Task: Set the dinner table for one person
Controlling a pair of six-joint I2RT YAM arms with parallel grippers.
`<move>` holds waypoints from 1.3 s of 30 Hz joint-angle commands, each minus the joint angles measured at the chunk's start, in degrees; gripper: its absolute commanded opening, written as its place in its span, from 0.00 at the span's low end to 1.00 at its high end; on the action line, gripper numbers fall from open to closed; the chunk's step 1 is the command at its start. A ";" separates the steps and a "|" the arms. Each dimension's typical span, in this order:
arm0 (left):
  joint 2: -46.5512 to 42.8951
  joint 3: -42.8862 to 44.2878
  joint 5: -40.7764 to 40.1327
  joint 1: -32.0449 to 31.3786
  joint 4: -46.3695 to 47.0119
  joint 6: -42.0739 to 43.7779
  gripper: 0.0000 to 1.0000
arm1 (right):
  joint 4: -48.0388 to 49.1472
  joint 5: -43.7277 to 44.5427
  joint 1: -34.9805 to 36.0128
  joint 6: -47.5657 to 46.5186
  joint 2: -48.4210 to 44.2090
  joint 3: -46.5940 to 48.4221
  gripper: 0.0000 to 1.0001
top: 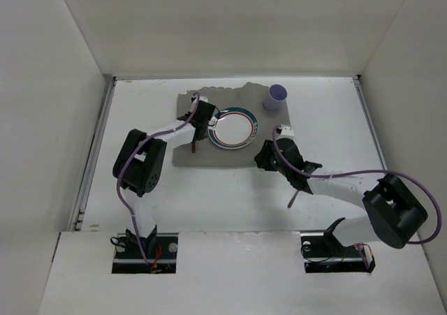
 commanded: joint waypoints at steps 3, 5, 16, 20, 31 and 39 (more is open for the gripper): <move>-0.61 0.02 -2.38 -0.39 -1.52 1.63 0.23 | 2.31 0.49 -0.05 -0.22 0.01 0.66 0.41; -1.58 -0.33 -2.56 -0.57 -1.52 1.63 0.30 | 2.84 1.10 -0.05 -0.30 -0.78 0.13 0.44; -27.22 -19.82 -4.41 -8.30 11.29 -7.68 0.38 | 0.73 6.81 1.27 -0.92 -4.38 0.22 0.22; -34.26 -28.00 -3.27 -10.76 14.20 -11.80 0.16 | -3.29 12.51 1.80 2.31 -8.94 -2.06 0.10; -45.34 -43.04 -2.03 -17.44 30.02 -17.80 0.11 | -42.74 25.80 1.18 29.73 -19.85 -2.69 0.34; -53.43 -49.73 1.48 -17.19 36.53 -18.58 0.28 | -52.80 20.63 -2.94 36.70 -17.23 -1.02 0.36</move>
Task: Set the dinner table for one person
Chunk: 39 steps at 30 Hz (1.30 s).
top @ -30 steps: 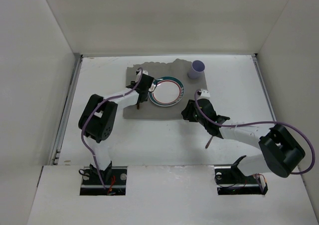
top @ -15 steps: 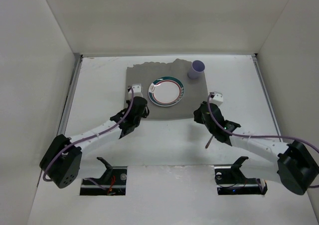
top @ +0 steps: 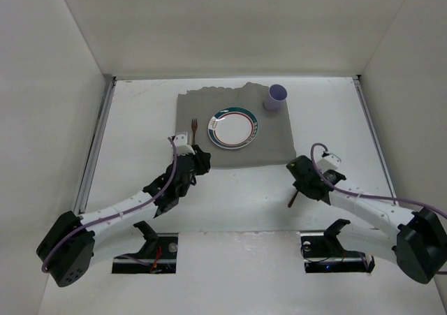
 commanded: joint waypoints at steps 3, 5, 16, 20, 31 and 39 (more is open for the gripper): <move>-3.10 -2.44 1.55 0.80 5.98 -1.52 0.29 | -4.54 -2.20 -2.82 2.62 4.91 4.34 0.35; -3.19 -2.61 2.07 1.25 5.89 -2.04 0.30 | -4.44 -2.82 -2.56 2.09 7.81 5.75 0.34; -3.19 -3.05 4.45 4.67 5.89 -3.45 0.32 | -2.08 -6.86 -2.21 0.94 13.88 7.34 0.26; -4.51 -3.93 4.45 6.17 6.07 -3.71 0.33 | -0.58 -8.18 0.42 2.61 15.11 8.04 0.24; -2.84 -4.11 5.15 6.96 6.68 -4.15 0.33 | -1.19 -5.20 3.24 4.55 15.91 9.10 0.03; -2.31 -4.28 5.24 8.19 6.77 -4.59 0.34 | -11.74 3.41 5.17 1.32 10.02 14.70 0.03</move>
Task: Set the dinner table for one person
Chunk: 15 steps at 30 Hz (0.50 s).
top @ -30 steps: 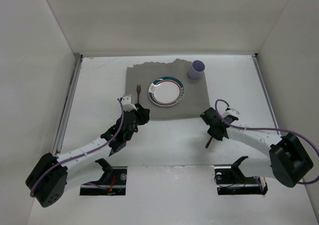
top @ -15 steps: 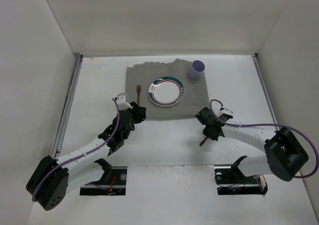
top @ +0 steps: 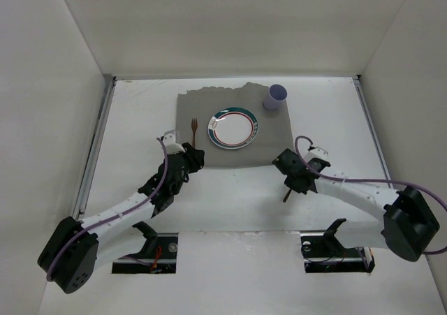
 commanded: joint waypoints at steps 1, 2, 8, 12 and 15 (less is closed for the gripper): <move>-0.02 -0.72 0.06 1.24 2.95 -0.90 0.34 | -3.66 7.68 1.45 -5.09 -1.50 7.41 0.03; 0.15 -0.72 0.06 1.42 3.12 -0.99 0.34 | -1.82 8.82 1.81 -9.65 -0.72 9.34 0.03; 1.21 -0.98 0.06 2.12 3.47 -1.69 0.35 | 20.76 1.21 -2.57 -39.20 9.20 16.91 0.04; 1.74 -1.34 0.15 2.47 4.00 -1.69 0.35 | 24.65 -8.90 -9.08 -45.98 18.87 23.41 0.03; 1.91 -1.60 -0.29 2.56 4.52 -1.69 0.35 | 24.22 -12.69 -11.11 -50.73 25.03 28.51 0.04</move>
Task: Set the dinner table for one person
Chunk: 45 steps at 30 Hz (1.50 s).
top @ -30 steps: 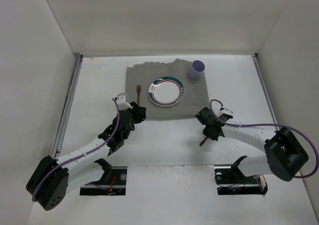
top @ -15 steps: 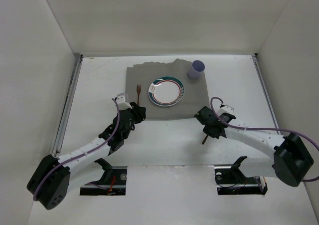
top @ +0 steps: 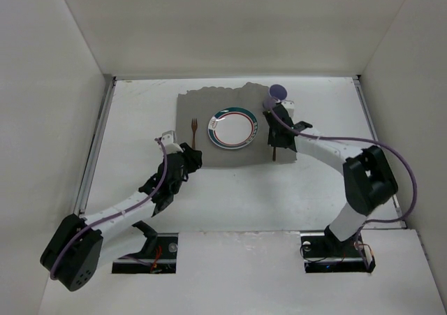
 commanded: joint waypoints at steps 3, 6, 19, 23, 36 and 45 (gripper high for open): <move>1.79 -0.95 0.02 1.01 4.60 -0.53 0.35 | 3.73 -7.64 -2.65 -12.54 7.61 8.34 0.04; 2.14 -0.86 0.02 1.19 4.77 -0.71 0.35 | 4.43 -7.72 -4.41 -13.87 9.55 9.84 0.05; 2.67 -1.03 -0.24 2.86 4.95 -0.62 0.36 | 4.43 -10.18 -7.58 -15.54 16.67 14.85 0.09; 2.85 -1.03 -0.42 3.21 4.86 -0.27 0.36 | 4.87 -9.57 -7.76 -15.71 17.21 15.38 0.18; 5.04 -0.16 -5.69 3.65 4.42 2.01 0.37 | 16.71 -4.75 -2.15 -8.86 -4.66 -0.94 0.52; 0.57 4.40 -15.71 3.03 -7.23 4.04 0.06 | 35.98 3.00 5.95 -5.97 -25.94 -22.22 0.02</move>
